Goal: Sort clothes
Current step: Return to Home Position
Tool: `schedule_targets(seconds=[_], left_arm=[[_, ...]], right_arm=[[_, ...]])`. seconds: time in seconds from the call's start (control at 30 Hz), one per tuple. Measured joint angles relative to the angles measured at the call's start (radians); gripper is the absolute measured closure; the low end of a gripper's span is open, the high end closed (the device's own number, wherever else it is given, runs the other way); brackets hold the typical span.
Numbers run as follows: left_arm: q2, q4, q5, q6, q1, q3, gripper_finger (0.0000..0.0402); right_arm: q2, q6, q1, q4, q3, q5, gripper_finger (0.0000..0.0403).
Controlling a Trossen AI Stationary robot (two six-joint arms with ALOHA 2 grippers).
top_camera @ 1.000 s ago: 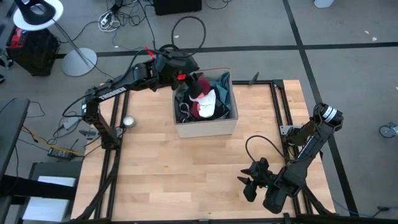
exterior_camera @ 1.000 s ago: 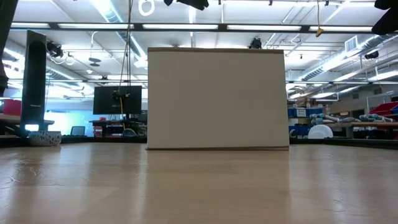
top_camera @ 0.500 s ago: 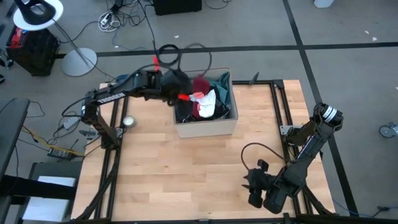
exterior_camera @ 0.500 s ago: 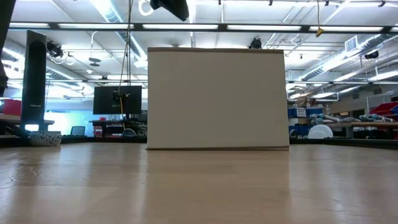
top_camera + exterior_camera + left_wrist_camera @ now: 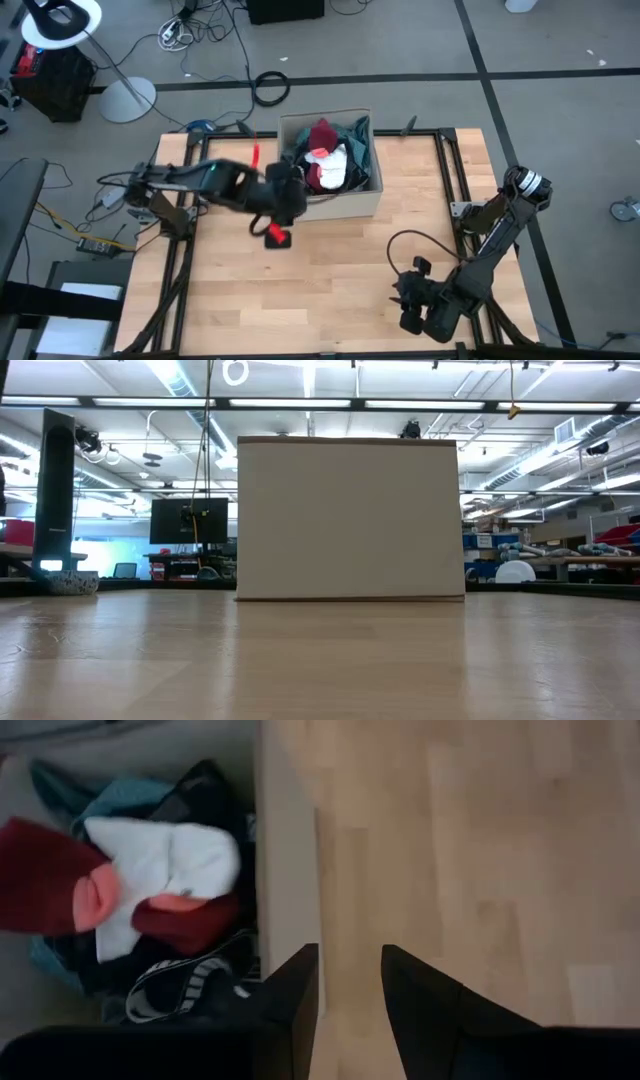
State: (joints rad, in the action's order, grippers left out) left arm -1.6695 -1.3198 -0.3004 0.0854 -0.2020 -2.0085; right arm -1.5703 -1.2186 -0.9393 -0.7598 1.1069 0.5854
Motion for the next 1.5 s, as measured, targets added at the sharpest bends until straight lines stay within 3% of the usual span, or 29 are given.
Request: schedule_targets(seconds=[0.23,0.57,0.77,1.03,1.17,1.3,1.5], left_arm=[[0.104,0.061,-0.114,0.02,-0.094,0.064,0.0284],[0.596,0.48,-0.091,0.045,-0.082,0.648,0.0284],[0.859,0.631,-0.087,0.107,-0.08,0.963,0.0284],[1.127,0.827,-0.061,0.129,-0.08,1.278,0.0284],[1.215,0.874,-0.061,0.13,-0.08,1.379,0.0284],[1.262,0.901,-0.06,0.135,-0.08,1.447,0.0284],[1.297,0.95,-0.06,0.133,-0.08,1.515,0.0284]], right_arm=[[0.0,0.007,0.04,0.038,0.0,0.0,0.024],[0.013,0.236,0.131,0.141,0.0,-0.002,0.024],[0.134,0.394,0.228,0.138,0.0,0.001,0.024],[0.329,0.734,0.351,0.137,0.0,0.04,0.024],[0.395,0.834,0.419,0.137,-0.006,-0.002,0.024],[0.482,0.877,0.5,0.208,-0.105,-0.103,0.024],[0.69,0.915,0.617,0.507,-0.405,-0.257,0.024]])
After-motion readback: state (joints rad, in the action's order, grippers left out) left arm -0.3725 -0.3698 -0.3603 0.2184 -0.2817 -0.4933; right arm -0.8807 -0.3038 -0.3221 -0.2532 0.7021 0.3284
